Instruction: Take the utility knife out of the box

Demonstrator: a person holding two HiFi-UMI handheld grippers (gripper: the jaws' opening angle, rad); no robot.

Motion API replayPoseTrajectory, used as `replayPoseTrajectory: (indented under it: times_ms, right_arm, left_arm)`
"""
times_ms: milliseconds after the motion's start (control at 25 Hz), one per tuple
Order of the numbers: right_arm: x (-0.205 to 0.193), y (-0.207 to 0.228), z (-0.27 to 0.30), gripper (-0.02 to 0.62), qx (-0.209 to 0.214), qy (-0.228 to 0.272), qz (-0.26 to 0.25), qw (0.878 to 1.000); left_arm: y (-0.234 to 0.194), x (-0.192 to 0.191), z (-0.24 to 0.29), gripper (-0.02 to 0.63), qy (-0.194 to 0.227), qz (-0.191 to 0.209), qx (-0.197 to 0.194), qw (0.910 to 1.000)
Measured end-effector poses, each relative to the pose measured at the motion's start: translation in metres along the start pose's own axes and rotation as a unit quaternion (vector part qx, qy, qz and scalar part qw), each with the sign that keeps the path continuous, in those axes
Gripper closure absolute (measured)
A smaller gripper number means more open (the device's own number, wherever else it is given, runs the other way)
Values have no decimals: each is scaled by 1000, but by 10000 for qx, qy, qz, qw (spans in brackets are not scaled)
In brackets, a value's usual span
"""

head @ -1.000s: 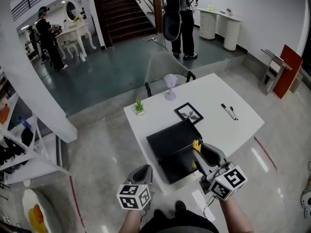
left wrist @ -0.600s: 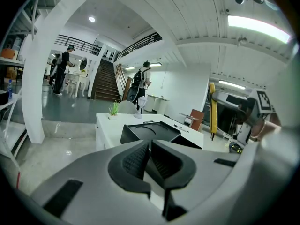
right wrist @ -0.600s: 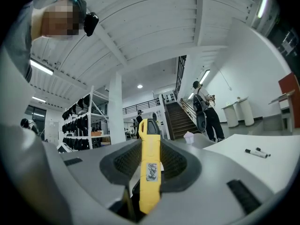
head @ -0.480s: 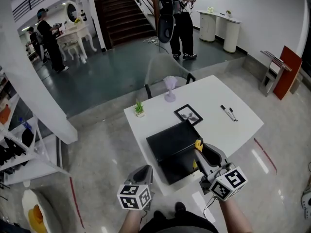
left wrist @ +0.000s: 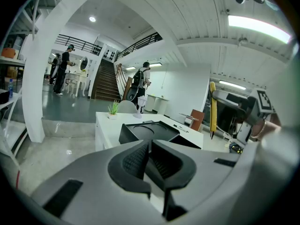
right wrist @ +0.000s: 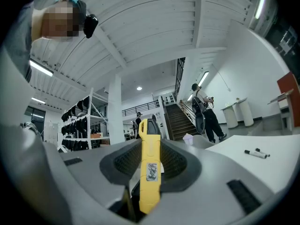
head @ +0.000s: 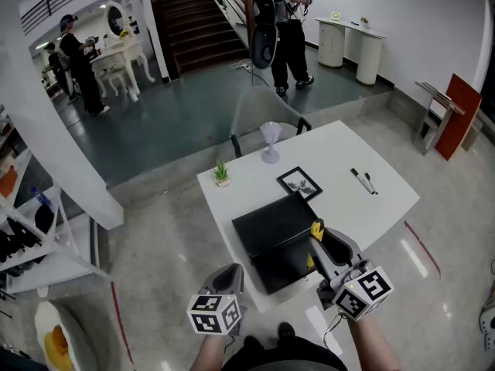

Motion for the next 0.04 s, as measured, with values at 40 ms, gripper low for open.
replayPoseTrajectory:
  times_ms: [40]
  right_arm:
    - [0, 0, 0, 479, -6, 13, 7, 10000]
  left_arm:
    - [0, 0, 0, 581, -1, -2, 4, 10000]
Point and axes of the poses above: the fingertips, and each gripper's own axes: z forward along the fingers, y to its right, x out of its top, the point moved 7 cm from there along -z, backward along the fingers, and after that the axes turned 11 degrees about -x, right-handed, at the moved point
